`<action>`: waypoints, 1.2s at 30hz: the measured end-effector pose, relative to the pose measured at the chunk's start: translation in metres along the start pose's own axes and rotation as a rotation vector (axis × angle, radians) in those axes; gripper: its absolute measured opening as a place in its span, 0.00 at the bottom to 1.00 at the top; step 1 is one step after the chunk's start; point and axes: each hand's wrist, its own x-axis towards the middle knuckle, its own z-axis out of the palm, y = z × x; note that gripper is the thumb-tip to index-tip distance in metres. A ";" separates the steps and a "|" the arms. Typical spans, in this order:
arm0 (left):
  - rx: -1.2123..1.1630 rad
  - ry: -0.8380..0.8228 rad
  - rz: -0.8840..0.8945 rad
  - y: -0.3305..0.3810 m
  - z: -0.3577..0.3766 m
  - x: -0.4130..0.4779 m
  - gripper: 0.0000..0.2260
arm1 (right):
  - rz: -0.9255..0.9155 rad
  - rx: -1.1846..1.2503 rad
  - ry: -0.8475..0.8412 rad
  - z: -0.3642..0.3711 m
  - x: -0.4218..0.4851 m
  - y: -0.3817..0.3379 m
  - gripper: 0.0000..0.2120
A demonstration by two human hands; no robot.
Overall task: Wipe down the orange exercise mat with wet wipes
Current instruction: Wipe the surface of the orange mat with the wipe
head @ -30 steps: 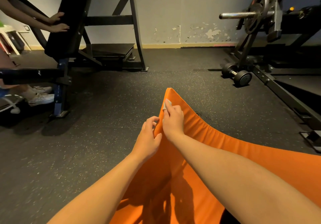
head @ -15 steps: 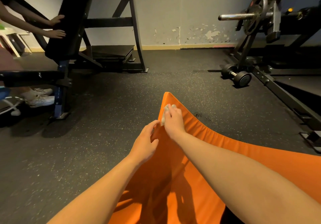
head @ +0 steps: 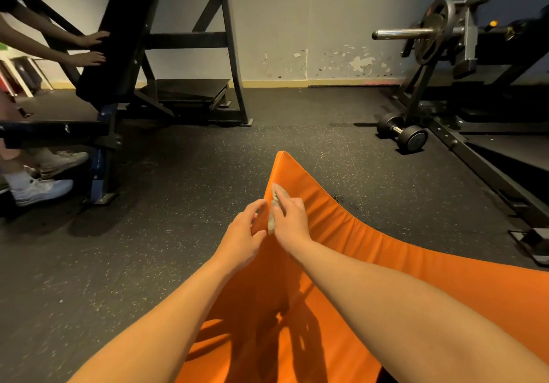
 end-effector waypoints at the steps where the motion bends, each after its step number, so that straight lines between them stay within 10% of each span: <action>1: -0.008 0.008 0.004 0.001 -0.002 0.000 0.29 | 0.037 0.006 0.004 0.000 -0.002 0.007 0.22; 14: 0.027 -0.014 -0.025 0.001 0.006 -0.013 0.33 | -0.028 -0.143 0.007 0.005 0.012 0.004 0.22; 20: 0.002 0.026 -0.006 0.003 0.004 -0.006 0.29 | 0.163 -0.047 0.131 0.011 0.006 0.010 0.03; 23: -0.005 0.007 -0.025 0.001 0.007 -0.005 0.30 | 0.081 0.001 0.087 0.001 0.014 -0.013 0.21; 36: -0.024 0.029 -0.028 -0.014 0.007 -0.007 0.30 | 0.149 0.066 -0.004 0.011 0.003 -0.005 0.20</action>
